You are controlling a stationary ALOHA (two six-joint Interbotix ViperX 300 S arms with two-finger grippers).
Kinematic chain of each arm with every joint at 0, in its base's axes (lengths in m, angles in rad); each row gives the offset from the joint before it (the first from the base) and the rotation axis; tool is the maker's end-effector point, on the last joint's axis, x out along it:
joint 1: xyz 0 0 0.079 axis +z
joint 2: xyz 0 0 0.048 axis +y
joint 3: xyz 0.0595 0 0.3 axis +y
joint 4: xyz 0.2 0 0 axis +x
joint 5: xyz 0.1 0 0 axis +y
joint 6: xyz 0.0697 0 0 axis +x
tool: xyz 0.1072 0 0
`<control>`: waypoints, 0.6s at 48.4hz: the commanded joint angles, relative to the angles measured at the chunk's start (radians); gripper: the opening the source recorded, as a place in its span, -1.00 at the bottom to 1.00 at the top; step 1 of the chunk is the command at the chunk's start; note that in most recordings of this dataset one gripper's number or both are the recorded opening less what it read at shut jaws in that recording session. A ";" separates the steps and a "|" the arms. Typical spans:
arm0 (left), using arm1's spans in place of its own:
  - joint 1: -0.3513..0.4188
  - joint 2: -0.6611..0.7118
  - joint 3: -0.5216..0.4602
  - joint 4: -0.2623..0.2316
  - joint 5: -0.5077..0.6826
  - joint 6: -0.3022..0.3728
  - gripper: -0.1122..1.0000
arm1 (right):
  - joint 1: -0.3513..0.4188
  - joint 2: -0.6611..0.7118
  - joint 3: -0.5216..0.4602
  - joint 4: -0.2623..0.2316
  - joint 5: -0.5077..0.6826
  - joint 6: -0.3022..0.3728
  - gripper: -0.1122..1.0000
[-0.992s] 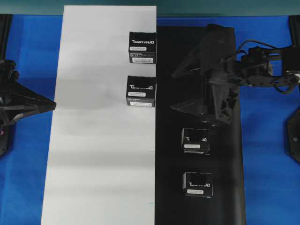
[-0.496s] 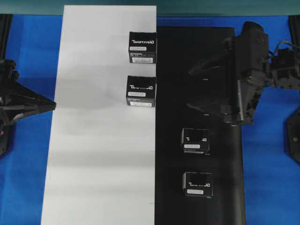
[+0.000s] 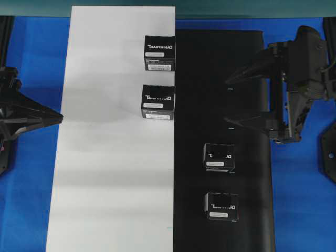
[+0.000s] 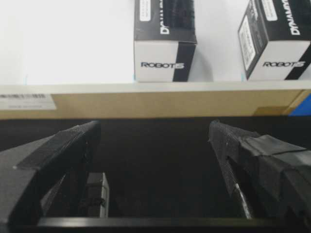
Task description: Place the box from the black base onto the white base.
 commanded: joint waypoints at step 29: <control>-0.002 0.009 -0.025 0.003 -0.005 -0.002 -0.92 | 0.008 -0.017 0.005 0.003 -0.008 0.003 0.97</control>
